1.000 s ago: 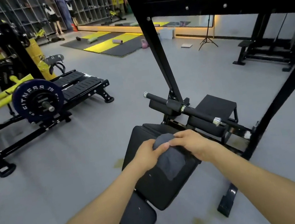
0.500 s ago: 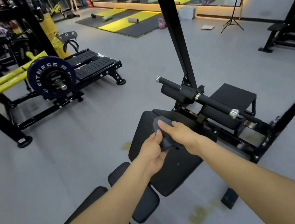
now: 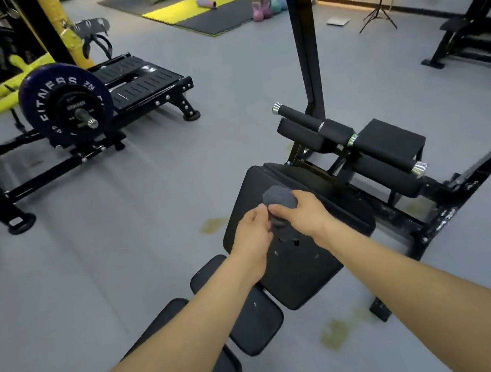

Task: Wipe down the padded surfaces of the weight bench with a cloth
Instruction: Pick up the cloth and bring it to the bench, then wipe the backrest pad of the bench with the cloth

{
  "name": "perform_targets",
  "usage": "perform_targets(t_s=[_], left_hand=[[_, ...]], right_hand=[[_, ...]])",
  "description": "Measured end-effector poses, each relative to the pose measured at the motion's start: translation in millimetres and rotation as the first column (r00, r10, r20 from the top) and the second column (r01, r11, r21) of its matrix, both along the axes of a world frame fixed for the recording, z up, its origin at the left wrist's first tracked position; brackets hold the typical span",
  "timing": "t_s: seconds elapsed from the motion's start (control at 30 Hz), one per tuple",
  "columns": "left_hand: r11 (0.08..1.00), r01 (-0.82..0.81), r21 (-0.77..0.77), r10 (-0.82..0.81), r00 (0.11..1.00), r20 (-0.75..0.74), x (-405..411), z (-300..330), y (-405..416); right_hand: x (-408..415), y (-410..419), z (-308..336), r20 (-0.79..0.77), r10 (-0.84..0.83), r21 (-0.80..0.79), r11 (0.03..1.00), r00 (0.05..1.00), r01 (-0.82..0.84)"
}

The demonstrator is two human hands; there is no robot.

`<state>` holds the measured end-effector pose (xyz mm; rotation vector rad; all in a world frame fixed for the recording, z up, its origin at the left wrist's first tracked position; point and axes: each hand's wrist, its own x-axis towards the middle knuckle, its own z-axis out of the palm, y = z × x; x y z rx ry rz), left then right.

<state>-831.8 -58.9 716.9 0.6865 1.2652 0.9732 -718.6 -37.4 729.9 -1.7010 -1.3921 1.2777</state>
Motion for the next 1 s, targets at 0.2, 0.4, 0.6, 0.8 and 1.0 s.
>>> perform_targets(t_s=[0.2, 0.4, 0.6, 0.8, 1.0], left_hand=[[0.993, 0.015, -0.118, 0.009, 0.98, 0.198, -45.5, -8.1, 33.3], [0.966, 0.023, -0.258, 0.018, 0.988, 0.154, -59.6, -45.7, 56.9], [0.967, -0.03, -0.252, 0.039, 0.999, 0.03, -52.7, -111.6, 98.9], [0.985, 0.03, -0.167, -0.057, 0.986, -0.154, -22.4, -190.1, 157.8], [0.999, 0.037, 0.003, -0.033, 0.91, -0.413, 12.1, -250.8, 219.6]], right_hand=[[-44.4, 6.1, -7.3, -0.018, 0.149, -0.093, 0.984, 0.989, -0.15], [-46.6, 16.2, -23.0, -0.209, 0.219, -0.14, 0.958, 0.953, -0.251], [-3.8, 64.4, -82.6, 0.175, 0.15, -0.13, 0.983, 0.973, -0.128], [37.6, 125.8, -155.0, 0.694, 0.266, -0.016, 0.935, 0.669, -0.354], [72.4, 174.9, -221.9, 0.881, 0.176, 0.078, 0.862, 0.44, -0.501]])
